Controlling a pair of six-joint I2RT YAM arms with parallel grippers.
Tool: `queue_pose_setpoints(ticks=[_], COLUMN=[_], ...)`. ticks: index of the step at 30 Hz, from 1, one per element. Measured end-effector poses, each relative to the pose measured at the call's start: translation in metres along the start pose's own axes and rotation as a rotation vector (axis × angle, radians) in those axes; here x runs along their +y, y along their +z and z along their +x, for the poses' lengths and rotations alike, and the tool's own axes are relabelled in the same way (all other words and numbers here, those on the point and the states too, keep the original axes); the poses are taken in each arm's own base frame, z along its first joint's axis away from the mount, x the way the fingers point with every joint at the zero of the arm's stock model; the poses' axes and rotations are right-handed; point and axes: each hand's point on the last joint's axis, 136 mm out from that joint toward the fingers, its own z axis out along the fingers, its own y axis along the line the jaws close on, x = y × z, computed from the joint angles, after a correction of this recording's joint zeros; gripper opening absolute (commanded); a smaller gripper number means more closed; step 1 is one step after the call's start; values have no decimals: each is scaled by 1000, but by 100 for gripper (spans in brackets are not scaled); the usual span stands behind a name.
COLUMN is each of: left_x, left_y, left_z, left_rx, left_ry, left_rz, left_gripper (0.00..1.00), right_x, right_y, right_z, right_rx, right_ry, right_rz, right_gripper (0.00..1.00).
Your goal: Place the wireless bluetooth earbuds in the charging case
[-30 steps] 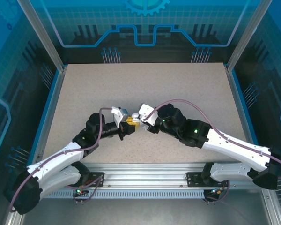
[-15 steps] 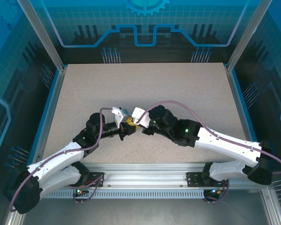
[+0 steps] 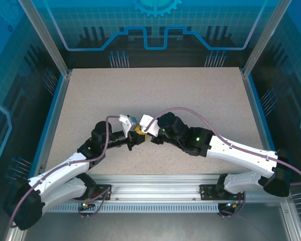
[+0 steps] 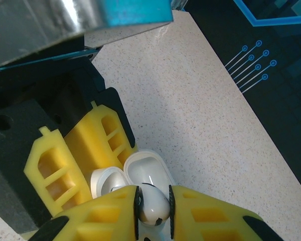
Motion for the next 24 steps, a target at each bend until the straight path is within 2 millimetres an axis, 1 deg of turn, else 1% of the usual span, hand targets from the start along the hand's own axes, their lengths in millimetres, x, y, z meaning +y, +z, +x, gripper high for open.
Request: queue_pose_setpoints(ticks=[7,15,20,24], left_x=[0,-1,-1,-1], left_y=[-1,-1,-1,-1], left_z=[0,1,2,0], left_rx=[0,7,10,4], left_ry=[0,0,-1,5], left_rz=[0,-1,0,0], left_gripper=[0,0,0,0], right_x=[7,10,7,8], right_y=[1,2,2,-4], right_z=[-1,-1,0,-3], right_rx=[-7,-4,-6,-28], right_ry=[6,22,49,78], right_rz=[-40,-59,-71,-102], right_gripper=[23,27,33,40])
